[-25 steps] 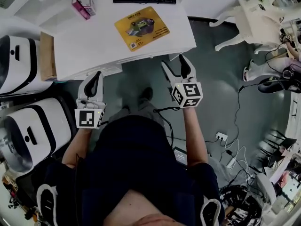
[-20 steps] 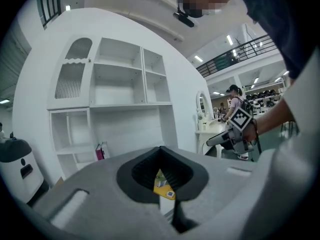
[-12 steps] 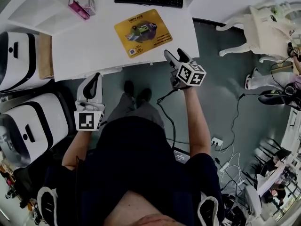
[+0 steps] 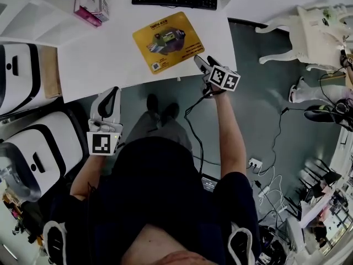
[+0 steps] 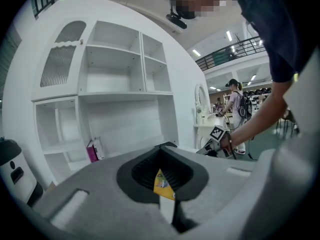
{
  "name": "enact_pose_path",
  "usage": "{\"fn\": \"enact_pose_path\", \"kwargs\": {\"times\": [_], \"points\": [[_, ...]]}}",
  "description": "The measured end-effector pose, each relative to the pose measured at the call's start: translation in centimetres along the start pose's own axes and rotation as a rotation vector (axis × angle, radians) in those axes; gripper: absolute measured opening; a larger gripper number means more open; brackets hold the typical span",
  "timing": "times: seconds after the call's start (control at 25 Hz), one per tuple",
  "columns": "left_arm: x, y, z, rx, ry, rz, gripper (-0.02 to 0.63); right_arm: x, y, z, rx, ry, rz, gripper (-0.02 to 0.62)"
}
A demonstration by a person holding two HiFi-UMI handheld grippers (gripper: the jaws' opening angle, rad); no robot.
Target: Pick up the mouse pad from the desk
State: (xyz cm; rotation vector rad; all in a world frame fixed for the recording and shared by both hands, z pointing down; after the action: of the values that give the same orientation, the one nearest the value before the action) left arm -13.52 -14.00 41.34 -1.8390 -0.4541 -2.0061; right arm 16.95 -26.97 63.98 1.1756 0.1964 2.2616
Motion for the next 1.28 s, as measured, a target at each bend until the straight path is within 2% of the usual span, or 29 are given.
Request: {"fn": "enact_pose_path", "kwargs": {"times": [0.24,0.48,0.72,0.8,1.28], "points": [[0.7,1.0,-0.7,0.005,0.014,-0.023,0.000,0.7,2.9,2.5,0.015,0.091,-0.038,0.319],[1.0,1.7,-1.0,-0.009,0.007,-0.028,0.000,1.5,4.8,4.3,0.042,0.137,-0.070,0.319],[1.9,2.0,-1.7,-0.026,0.004,-0.069,0.000,2.1,6.2,5.7,0.065,0.220,-0.095,0.319],[2.1,2.1,-2.0,-0.029,0.006,-0.072,0.000,2.1,6.4,5.9,0.071,0.226,-0.103,0.295],[2.5,3.0,-2.5,-0.036,0.003,-0.081,0.000,1.0,6.6,6.4,0.022,0.425,-0.038,0.290]]}}
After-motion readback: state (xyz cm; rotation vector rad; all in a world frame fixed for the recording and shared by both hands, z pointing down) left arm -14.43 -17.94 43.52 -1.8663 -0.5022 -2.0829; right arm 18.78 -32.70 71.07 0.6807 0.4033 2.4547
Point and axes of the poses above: the fingertips, and each gripper's own axes: y forward along the fingers, z to its right, x out of its underside, the point moved 2 cm from there along -y, backward along the fingers, and after that the axes turned 14 degrees about z, right-handed, at the moved point
